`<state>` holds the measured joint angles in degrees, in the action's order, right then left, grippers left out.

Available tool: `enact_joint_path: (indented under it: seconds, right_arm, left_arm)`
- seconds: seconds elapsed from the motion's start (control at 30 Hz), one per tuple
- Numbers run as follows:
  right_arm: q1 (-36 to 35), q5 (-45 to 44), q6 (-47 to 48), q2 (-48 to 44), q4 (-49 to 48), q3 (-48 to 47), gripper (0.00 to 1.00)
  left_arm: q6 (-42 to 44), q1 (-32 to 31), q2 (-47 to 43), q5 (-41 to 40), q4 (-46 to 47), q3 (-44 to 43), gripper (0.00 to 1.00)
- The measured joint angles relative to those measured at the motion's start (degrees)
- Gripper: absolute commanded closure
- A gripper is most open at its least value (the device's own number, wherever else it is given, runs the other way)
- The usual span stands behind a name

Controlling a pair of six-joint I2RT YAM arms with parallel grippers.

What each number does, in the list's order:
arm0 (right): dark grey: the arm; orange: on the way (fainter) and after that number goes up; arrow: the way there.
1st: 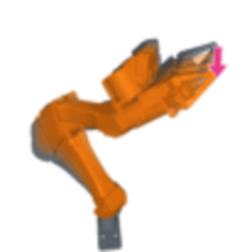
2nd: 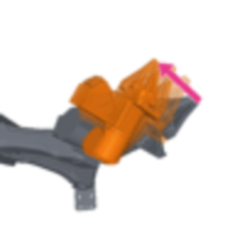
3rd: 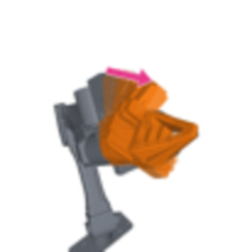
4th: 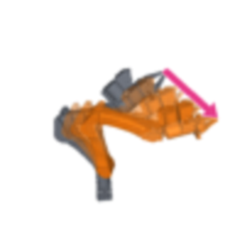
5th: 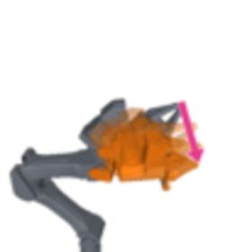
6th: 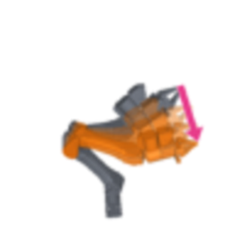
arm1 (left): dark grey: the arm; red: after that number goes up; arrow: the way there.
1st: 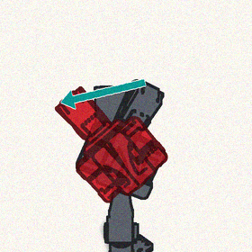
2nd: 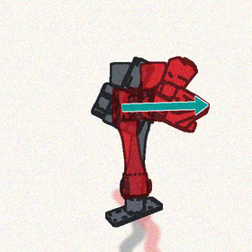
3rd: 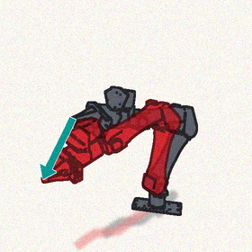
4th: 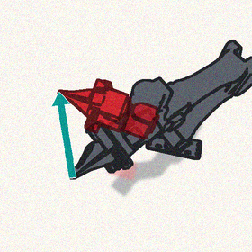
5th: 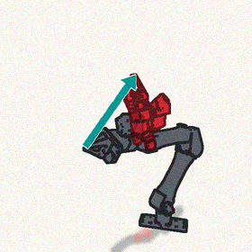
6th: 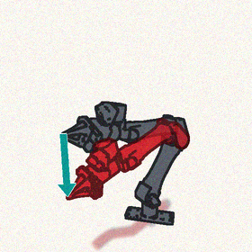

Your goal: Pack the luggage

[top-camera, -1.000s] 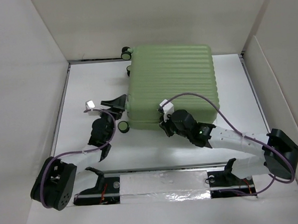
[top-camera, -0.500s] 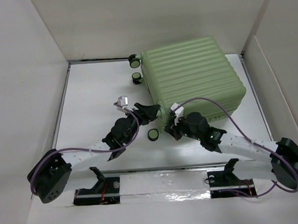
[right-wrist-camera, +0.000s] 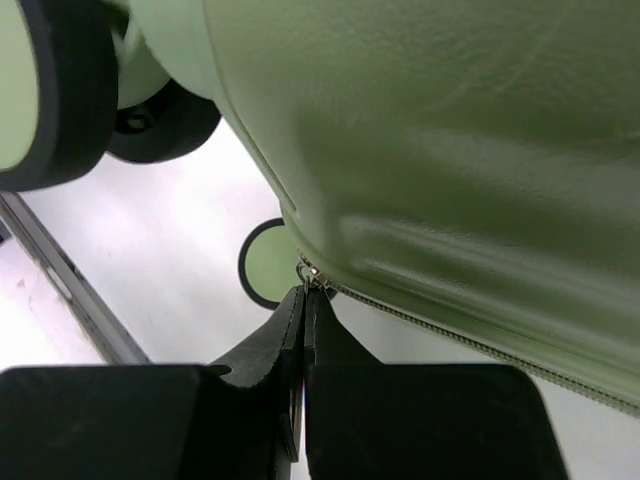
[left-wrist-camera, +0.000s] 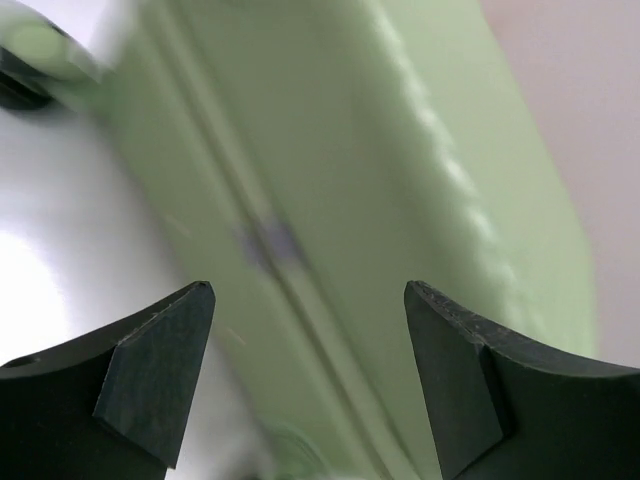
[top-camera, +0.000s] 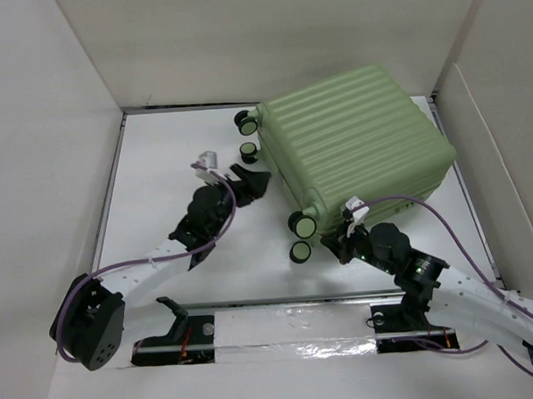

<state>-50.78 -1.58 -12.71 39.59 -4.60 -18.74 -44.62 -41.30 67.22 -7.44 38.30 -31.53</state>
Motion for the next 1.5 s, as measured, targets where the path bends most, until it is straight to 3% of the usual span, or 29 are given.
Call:
enact_joint_path:
  seconds: [0.2,0.33,0.47,0.6,0.93,1.27,1.33,1.4,1.43,1.47,1.5]
  right_arm:
    - [-0.3,-0.8,0.1,-6.3,7.7,0.1,1.0]
    - [-0.3,-0.8,0.1,-7.2,8.7,0.1,1.0]
    - [-0.3,-0.8,0.1,-7.3,8.9,0.1,1.0]
    - [-0.3,-0.7,0.1,-7.3,8.9,0.1,1.0]
    - [-0.3,-0.5,0.3,-6.7,8.6,0.1,1.0]
    - [-0.3,0.0,0.5,-6.1,7.9,0.1,1.0]
    - [-0.3,0.0,0.5,-6.0,7.7,0.1,1.0]
    - [-0.3,0.1,0.5,-5.9,7.4,0.1,1.0]
    - [-0.3,0.1,0.5,-5.8,7.2,0.1,1.0]
    - [-0.3,0.0,0.5,-5.8,7.2,0.1,1.0]
    - [-0.3,0.0,0.5,-5.8,7.2,0.1,1.0]
  left_arm:
    - [-1.4,21.1,2.7,6.2,-2.8,-4.8,0.36]
    - [-0.7,27.3,13.6,13.4,-4.2,-16.3,0.41]
    - [2.1,27.8,23.2,20.5,-6.4,-27.2,0.37]
    - [4.7,27.8,28.3,26.0,-8.5,-32.0,0.35]
    - [6.5,26.4,35.4,32.6,-9.5,-37.2,0.36]
    - [7.2,26.1,38.9,33.4,-10.9,-42.0,0.39]
    - [7.4,26.2,39.2,33.6,-11.5,-42.6,0.47]
    - [7.8,26.3,40.0,34.7,-12.5,-43.7,0.69]
    - [8.4,26.3,40.3,35.0,-12.7,-44.3,0.9]
    - [8.8,26.4,40.6,35.7,-12.9,-44.7,0.98]
    - [8.9,26.5,40.7,36.1,-13.2,-45.1,1.0]
